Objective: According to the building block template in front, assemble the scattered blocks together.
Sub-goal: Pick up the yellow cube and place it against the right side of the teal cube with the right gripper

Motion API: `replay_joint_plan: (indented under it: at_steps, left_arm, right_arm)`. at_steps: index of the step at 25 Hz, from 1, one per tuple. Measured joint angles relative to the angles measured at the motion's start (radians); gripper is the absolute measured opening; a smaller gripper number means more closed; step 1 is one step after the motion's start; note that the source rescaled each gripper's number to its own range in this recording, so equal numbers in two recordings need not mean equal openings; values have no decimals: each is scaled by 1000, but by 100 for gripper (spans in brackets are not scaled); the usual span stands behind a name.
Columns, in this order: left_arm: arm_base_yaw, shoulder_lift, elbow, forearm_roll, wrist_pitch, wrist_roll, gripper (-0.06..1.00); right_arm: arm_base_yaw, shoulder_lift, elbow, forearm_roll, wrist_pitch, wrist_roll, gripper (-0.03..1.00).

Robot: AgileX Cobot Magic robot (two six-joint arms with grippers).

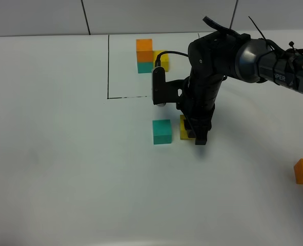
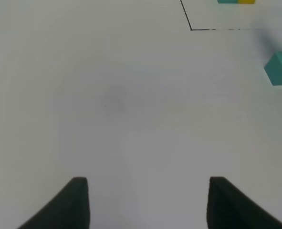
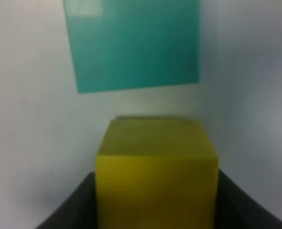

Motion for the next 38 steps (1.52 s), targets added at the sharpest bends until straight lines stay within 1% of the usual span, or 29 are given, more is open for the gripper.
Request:
replay_joint_plan:
  at_steps: [6, 15, 22, 29, 38]
  left_arm:
    - [0, 0, 0, 0, 0, 0, 21]
    - [0, 0, 0, 0, 0, 0, 21]
    - [0, 0, 0, 0, 0, 0, 21]
    - [0, 0, 0, 0, 0, 0, 21]
    - [0, 0, 0, 0, 0, -1, 21]
  right_arm:
    - [0, 3, 0, 3, -10, -1, 3]
    - [0, 31, -1, 48, -10, -22, 3]
    - [2, 32, -3, 52, -10, -23, 3]
    - [26, 33, -3, 65, -27, -24, 3]
    - [27, 37, -3, 68, -28, -24, 3]
